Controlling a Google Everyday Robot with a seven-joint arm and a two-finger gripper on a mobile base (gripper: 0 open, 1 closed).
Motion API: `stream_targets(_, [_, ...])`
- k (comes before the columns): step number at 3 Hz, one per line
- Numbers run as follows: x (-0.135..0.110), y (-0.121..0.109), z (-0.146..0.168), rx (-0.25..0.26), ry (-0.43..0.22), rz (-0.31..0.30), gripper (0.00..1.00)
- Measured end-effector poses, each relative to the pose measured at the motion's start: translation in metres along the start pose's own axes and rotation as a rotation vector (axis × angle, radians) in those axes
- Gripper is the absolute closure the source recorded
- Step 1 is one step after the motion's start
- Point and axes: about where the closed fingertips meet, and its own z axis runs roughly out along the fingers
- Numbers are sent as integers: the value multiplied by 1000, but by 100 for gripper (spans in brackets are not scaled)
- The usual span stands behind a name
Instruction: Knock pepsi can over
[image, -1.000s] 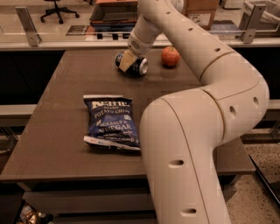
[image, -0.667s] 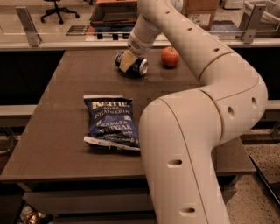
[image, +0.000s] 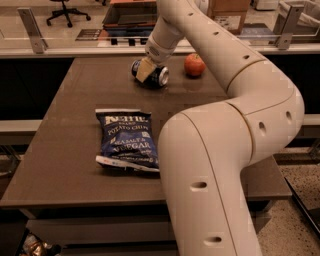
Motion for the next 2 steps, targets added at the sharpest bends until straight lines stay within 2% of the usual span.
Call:
stream_targets(1, [0, 1, 2, -3, 2, 0, 13])
stream_targets(2, [0, 1, 3, -3, 3, 0, 0])
